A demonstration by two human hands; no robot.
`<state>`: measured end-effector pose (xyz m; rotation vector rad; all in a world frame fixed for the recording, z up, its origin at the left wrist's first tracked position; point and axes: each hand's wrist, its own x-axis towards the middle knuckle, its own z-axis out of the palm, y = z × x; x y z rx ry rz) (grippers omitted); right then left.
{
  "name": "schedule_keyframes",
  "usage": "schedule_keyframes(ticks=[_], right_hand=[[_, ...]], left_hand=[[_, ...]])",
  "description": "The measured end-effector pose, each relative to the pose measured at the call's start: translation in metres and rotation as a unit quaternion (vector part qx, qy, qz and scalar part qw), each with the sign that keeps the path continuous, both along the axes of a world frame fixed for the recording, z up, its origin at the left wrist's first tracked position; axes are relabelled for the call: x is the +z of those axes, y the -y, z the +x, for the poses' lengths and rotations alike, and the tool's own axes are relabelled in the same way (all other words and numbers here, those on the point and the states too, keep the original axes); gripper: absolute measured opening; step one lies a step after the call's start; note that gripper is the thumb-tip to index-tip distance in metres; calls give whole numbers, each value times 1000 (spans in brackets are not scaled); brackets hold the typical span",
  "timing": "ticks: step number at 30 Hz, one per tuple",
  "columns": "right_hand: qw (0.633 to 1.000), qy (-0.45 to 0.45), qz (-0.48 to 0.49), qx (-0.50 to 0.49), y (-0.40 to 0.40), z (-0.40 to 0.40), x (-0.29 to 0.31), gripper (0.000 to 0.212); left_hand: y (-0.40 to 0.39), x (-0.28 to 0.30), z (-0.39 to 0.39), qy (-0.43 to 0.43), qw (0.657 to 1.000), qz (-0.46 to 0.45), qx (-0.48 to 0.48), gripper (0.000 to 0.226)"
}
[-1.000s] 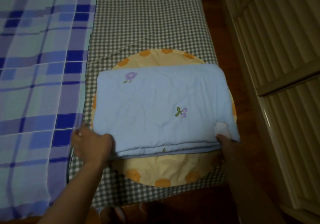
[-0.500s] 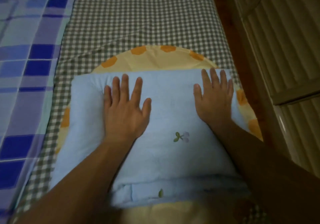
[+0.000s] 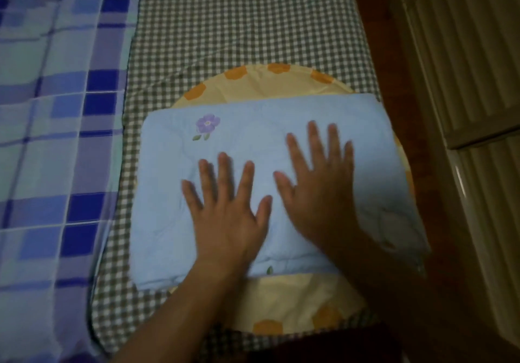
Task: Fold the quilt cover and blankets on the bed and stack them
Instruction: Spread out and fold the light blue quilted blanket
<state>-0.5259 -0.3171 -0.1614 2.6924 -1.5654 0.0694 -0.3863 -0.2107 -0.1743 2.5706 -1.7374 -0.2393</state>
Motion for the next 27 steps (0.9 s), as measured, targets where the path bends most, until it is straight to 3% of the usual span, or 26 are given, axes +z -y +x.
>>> schedule_keyframes(ticks=[3, 6, 10, 13, 17, 20, 23, 27], right_hand=[[999, -34, 23, -7, -24, -35, -42, 66], [997, -39, 25, -54, -10, -88, -77, 67], [999, 27, 18, -30, -5, -95, -85, 63], [998, 36, 37, -30, -5, -108, -77, 60], [980, -42, 108, -159, -19, -125, -44, 62], [947, -90, 181, -248, -32, -118, 8, 66], [943, -115, 203, -236, -50, -74, 67, 64], [950, -73, 265, -149, -98, 26, 139, 59]], left_hand=[[-14, -33, 7, 23, 998, 48, -28, 70], [-39, -56, 58, 53, 997, 22, -51, 72], [-48, -62, 66, 33, 997, -26, -60, 70], [-63, -56, 70, 9, 998, -8, -55, 69], [-88, -23, 82, -26, 993, 117, 0, 71], [-100, 18, 85, -106, 968, 221, 46, 74], [-122, 66, 97, -143, 943, 291, 80, 78], [-161, 129, 130, -165, 954, 230, 95, 63]])
